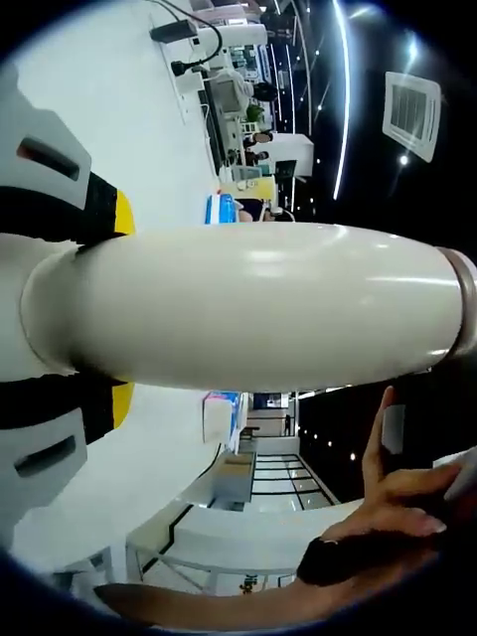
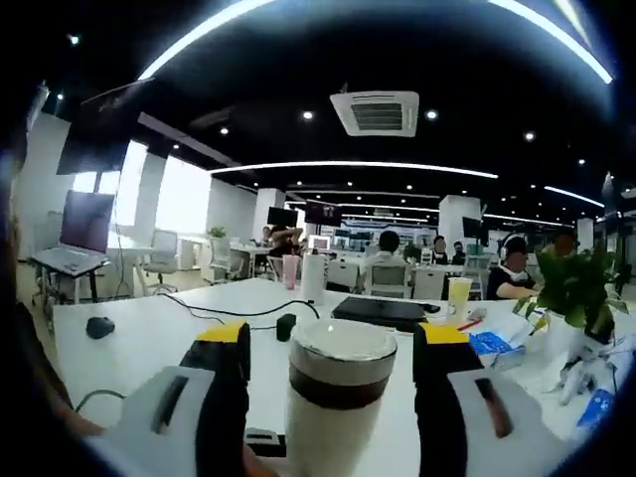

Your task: Grasp the water cup twist off the cup lid place the cup lid on the table

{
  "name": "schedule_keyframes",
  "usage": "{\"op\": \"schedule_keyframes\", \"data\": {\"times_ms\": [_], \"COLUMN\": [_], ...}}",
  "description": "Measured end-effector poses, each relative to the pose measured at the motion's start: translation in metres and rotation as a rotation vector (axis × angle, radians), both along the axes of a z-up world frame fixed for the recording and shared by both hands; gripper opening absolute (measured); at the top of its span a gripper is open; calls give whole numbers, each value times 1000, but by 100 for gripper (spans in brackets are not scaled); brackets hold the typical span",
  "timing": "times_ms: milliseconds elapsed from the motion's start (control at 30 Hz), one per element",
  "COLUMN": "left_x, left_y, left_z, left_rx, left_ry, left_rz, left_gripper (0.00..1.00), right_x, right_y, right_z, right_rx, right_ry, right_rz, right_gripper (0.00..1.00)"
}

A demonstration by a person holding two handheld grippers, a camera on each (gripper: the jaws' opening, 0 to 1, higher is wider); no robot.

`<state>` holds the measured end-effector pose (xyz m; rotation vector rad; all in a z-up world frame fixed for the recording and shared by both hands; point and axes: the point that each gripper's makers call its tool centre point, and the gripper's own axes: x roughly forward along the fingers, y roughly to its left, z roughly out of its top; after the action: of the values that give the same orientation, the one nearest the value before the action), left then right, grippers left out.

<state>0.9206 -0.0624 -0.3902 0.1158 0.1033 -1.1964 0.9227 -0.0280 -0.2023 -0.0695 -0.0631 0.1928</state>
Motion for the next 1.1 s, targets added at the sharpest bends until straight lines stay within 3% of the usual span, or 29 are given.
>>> {"op": "schedule_keyframes", "data": {"times_ms": [567,1100], "left_x": [0,-3], "left_y": [-1,0], "left_z": [0,0], "left_rx": [2,3], "left_ry": [-1,-1], "left_rz": [-1,-7], "left_gripper": [52,52], "right_x": [4,-4], "right_y": [-11,-3], "right_z": [-1,-2], "right_rx": [37,23], "right_ry": [4,26], "right_rz": [-8,170], "right_gripper": [48,46]}}
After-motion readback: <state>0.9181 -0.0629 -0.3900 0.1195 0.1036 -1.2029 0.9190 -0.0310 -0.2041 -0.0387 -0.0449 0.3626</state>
